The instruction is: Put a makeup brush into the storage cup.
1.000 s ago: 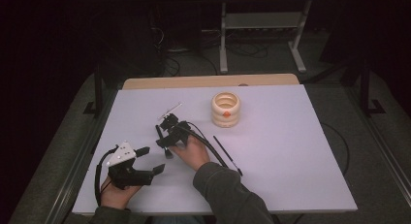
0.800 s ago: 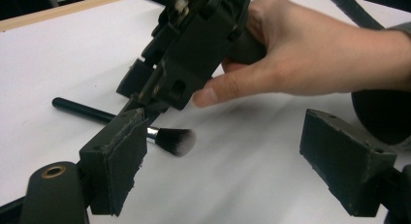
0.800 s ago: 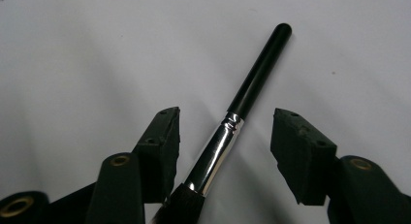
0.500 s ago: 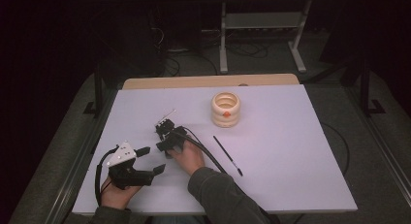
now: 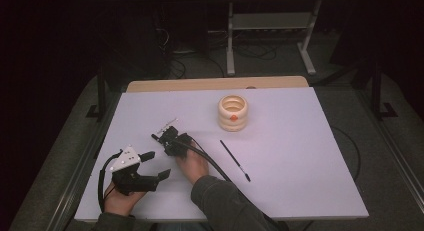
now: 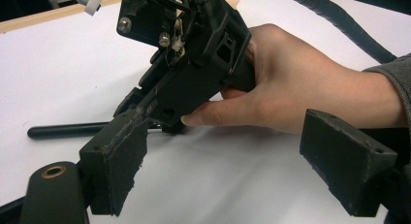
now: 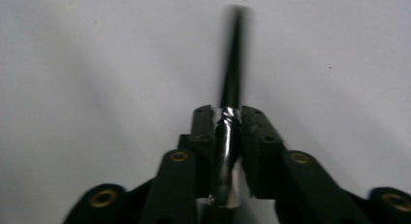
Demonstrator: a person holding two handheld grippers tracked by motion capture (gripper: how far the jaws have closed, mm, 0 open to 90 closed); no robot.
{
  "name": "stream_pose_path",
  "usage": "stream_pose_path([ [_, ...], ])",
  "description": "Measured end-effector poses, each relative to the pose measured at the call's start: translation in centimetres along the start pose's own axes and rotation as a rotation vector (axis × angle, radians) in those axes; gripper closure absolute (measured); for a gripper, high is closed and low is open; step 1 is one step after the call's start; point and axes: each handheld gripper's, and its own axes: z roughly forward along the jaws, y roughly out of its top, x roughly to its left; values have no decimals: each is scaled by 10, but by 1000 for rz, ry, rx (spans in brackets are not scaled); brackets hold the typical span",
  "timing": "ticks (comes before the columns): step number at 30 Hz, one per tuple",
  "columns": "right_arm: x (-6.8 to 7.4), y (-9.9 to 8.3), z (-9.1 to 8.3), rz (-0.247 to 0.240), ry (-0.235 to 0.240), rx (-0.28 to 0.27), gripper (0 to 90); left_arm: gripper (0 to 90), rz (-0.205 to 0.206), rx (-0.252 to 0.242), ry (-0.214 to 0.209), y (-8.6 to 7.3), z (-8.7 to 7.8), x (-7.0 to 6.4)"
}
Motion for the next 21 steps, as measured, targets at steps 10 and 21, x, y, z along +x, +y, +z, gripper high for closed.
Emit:
stream_pose_path([
  [10,-3,2,-1,23,22,19,774,167,2,4,1,0,-1,1],
  [21,-9,5,-14,22,44,4,775,167,-4,1,4,0,0,2],
])
